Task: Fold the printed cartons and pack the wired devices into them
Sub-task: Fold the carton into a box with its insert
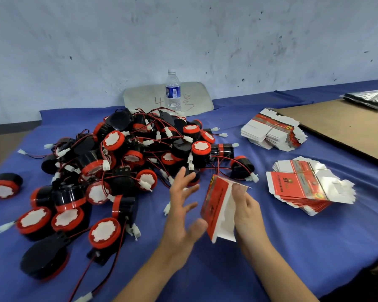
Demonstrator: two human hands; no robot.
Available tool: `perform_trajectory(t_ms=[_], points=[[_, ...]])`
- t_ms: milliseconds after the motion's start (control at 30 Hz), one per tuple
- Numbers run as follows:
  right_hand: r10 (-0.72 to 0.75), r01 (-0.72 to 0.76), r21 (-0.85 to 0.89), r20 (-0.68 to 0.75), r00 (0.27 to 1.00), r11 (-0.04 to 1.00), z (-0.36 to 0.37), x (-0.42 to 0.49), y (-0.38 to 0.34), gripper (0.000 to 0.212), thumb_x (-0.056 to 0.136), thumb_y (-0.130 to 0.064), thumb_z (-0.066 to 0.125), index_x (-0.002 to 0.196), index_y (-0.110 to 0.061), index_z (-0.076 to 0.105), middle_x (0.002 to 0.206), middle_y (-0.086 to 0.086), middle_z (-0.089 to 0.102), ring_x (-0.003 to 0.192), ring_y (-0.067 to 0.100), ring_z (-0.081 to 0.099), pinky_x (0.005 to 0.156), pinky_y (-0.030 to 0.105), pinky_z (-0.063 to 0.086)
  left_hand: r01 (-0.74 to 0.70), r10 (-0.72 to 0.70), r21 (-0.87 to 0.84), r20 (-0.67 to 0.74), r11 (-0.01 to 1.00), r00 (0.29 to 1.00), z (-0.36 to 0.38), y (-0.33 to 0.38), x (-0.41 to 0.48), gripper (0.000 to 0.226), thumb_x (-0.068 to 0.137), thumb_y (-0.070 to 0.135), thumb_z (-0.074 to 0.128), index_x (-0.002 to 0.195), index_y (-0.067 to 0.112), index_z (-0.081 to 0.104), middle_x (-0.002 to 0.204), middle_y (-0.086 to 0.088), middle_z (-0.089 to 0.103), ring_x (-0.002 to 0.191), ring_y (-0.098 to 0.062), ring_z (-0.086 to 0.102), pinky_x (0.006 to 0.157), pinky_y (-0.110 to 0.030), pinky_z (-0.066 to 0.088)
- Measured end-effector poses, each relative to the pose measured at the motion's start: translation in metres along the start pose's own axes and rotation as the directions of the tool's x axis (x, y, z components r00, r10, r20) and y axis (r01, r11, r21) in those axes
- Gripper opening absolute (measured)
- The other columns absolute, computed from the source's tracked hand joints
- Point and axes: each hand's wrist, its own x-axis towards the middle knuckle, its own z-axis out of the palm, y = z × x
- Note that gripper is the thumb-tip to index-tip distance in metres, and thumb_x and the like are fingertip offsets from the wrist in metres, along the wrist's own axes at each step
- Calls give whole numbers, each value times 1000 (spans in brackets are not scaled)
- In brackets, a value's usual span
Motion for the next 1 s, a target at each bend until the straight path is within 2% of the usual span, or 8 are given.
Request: perform_trajectory(t_ms=[167, 300, 400, 500, 600, 700, 833, 1000], points=[[47, -45, -25, 60, 997, 999, 1, -4, -3, 52, 89, -58, 54, 95, -8, 69, 81, 9, 74, 72, 19, 69, 59, 30, 56, 38, -29, -75, 121, 996, 992, 16, -7, -9, 93, 79, 70, 57, 146, 38, 2, 147, 25, 36, 131, -1, 44, 98, -14, 39], [47, -44, -50, 52, 998, 998, 6, -5, -7, 75, 61, -80, 61, 94, -14, 71, 91, 17, 72, 83, 30, 71, 71, 46, 59, 59, -34, -136, 177, 989, 984, 13, 0, -5, 103, 77, 71, 59, 149, 31, -3, 156, 21, 22, 142, -3, 27, 110, -21, 33], [113, -113, 4, 1, 994, 994, 6, -5, -9, 64, 72, -68, 56, 99, -12, 70, 101, 28, 67, 96, 48, 64, 81, 64, 51, 40, -35, -25, 185, 999, 982, 14, -3, -6, 117, 67, 75, 67, 150, 35, -5, 155, 23, 23, 141, -13, 33, 109, -34, 39], [137, -137, 3, 24, 990, 991, 3, -4, -7, 55, 70, -65, 54, 92, -17, 73, 93, 16, 73, 87, 33, 71, 74, 46, 59, 122, -126, 33, 146, 992, 981, 19, -1, -4, 104, 74, 58, 66, 150, 37, -3, 156, 12, 28, 140, -9, 35, 110, -42, 39], [147, -146, -16, 58, 987, 989, 3, -3, -5, 60, 64, -66, 56, 90, -14, 72, 86, 11, 74, 75, 21, 70, 59, 28, 56, 174, -177, 35, 136, 984, 975, 23, 5, -4, 99, 80, 74, 47, 152, 22, 5, 159, 3, 23, 144, -7, 26, 116, -40, 29], [156, -157, 12, 65, 986, 987, 3, -3, -5, 66, 60, -67, 58, 91, -10, 71, 85, 11, 72, 74, 21, 68, 59, 29, 54, 236, -238, 31, 128, 971, 963, 26, 4, -6, 95, 80, 77, 41, 150, 19, 14, 158, 0, 24, 142, 1, 25, 114, -19, 26], [177, -181, 37, 96, 980, 983, 2, -2, -5, 68, 69, -67, 70, 97, -5, 68, 87, 14, 70, 74, 23, 68, 58, 29, 54, 292, -290, 5, 127, 956, 949, 26, -7, -8, 71, 87, 44, 39, 149, 15, 22, 154, 0, 31, 135, 7, 29, 104, -3, 26], [178, -185, 29, 149, 973, 982, 0, -1, -3, 107, 29, -87, 71, 97, -4, 67, 84, 12, 71, 73, 23, 68, 59, 30, 54, 305, -299, -30, 128, 952, 946, 25, -10, -10, 70, 84, 46, 39, 147, 17, 26, 151, 3, 34, 127, 20, 31, 94, 3, 28]])
